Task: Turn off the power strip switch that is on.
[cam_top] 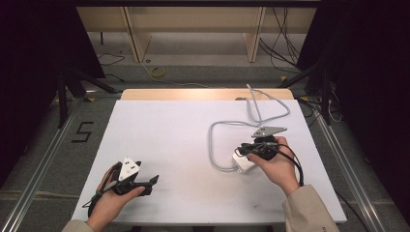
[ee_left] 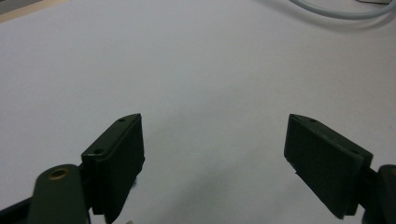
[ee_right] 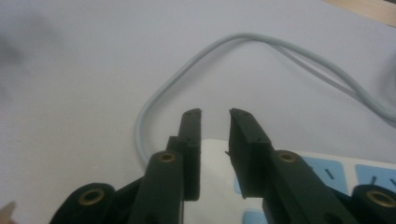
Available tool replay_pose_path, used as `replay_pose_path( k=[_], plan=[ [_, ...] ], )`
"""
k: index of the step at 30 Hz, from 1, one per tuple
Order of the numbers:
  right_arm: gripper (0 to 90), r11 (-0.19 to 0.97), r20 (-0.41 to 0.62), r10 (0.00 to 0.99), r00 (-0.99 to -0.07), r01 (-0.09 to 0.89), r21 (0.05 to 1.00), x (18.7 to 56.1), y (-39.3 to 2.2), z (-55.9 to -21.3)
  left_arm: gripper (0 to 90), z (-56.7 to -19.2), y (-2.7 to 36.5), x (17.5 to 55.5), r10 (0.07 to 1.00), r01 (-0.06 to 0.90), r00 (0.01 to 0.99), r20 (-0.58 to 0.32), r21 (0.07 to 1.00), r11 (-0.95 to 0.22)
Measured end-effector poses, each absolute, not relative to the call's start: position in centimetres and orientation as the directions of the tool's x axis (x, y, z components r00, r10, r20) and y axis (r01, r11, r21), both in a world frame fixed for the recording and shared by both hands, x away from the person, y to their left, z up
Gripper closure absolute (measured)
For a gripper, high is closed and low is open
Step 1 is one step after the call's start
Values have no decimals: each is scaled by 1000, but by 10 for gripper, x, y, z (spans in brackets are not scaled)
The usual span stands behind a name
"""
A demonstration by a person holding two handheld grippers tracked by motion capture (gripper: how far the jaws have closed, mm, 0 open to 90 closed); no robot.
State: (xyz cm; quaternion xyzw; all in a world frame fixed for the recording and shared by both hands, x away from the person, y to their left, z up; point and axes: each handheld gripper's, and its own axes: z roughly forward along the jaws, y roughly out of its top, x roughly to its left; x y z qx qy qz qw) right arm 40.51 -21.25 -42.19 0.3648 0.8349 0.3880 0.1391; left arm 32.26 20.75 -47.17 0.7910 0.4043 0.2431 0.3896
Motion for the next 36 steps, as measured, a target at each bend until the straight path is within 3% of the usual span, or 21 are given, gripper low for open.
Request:
replay_pose_path(
  k=[19,36],
  plan=[
    [568,424,29,657,-753,402,812,385,-204,-427,201,-472,207,322,824,450,561,74,808,-380],
    [457,388,62,636,-769,389,836,371,-205,-435,202,-472,206,322,819,449,571,65,810,-377]
  ],
)
